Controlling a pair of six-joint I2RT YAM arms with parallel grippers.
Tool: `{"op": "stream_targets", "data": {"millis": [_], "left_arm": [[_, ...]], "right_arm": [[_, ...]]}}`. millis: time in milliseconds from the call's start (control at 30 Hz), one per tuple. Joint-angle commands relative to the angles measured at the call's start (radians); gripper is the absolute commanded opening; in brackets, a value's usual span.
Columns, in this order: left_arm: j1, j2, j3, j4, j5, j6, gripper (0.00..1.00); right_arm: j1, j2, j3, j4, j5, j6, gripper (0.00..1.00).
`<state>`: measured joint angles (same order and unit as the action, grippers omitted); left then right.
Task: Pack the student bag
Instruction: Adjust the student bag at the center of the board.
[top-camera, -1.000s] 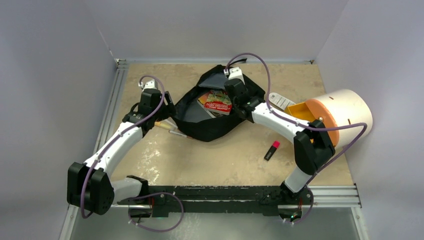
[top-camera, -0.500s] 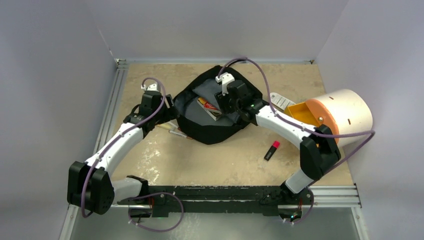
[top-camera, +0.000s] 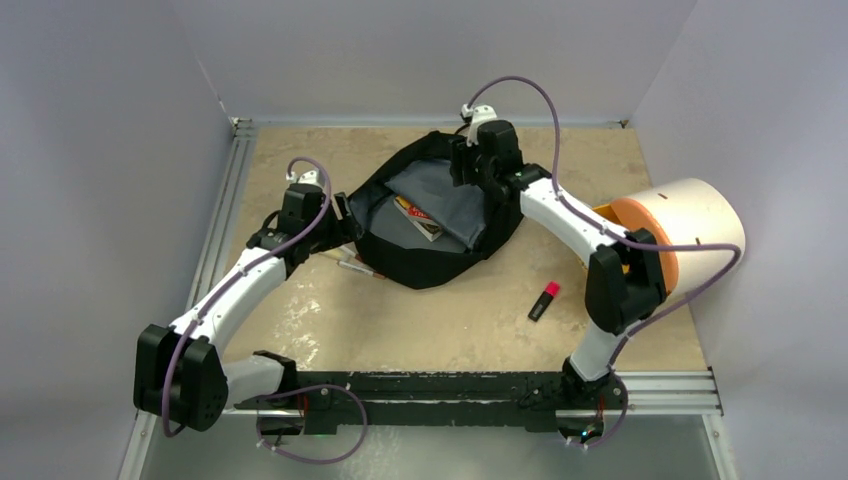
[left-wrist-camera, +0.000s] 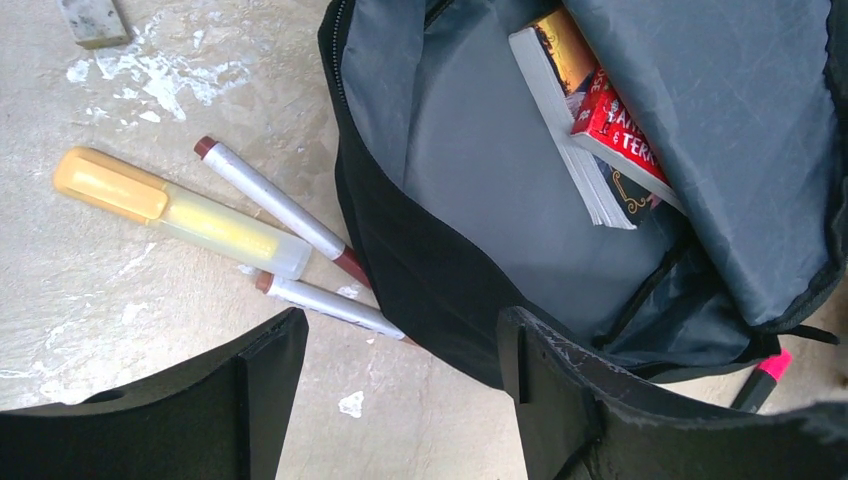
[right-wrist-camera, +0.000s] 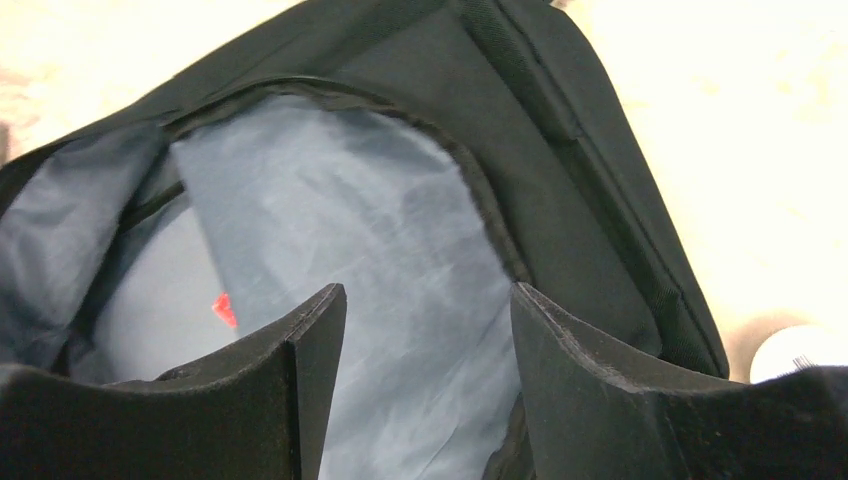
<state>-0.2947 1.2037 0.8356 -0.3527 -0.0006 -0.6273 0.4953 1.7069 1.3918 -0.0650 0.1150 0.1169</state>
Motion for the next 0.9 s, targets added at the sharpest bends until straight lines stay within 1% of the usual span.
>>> {"op": "stream_targets", "data": {"millis": [0,133,300,467,767,867], "left_arm": [[0.005,-0.035,-0.008,0.034,0.030,-0.005,0.69],[0.005,-0.041,-0.014,0.031,0.038,-0.005,0.69],[0.005,-0.043,-0.018,0.027,0.046,-0.005,0.69],[0.005,-0.048,-0.021,0.024,0.053,-0.006,0.69],[0.005,-0.063,-0.025,0.009,0.052,-0.003,0.68],[0.005,-0.070,-0.033,0.010,0.050,-0.003,0.68]], "right_arm": [[-0.065,0.084,0.097,-0.001,-0.157,-0.006,0.64],[-0.102,0.161,0.169,-0.023,-0.211,-0.023,0.66],[-0.127,0.231,0.231,-0.034,-0.251,-0.054,0.66],[-0.138,0.275,0.256,-0.022,-0.295,-0.073,0.65],[-0.144,0.369,0.334,-0.043,-0.329,-0.098,0.63],[-0.143,0.384,0.348,-0.054,-0.343,-0.103,0.59]]}}
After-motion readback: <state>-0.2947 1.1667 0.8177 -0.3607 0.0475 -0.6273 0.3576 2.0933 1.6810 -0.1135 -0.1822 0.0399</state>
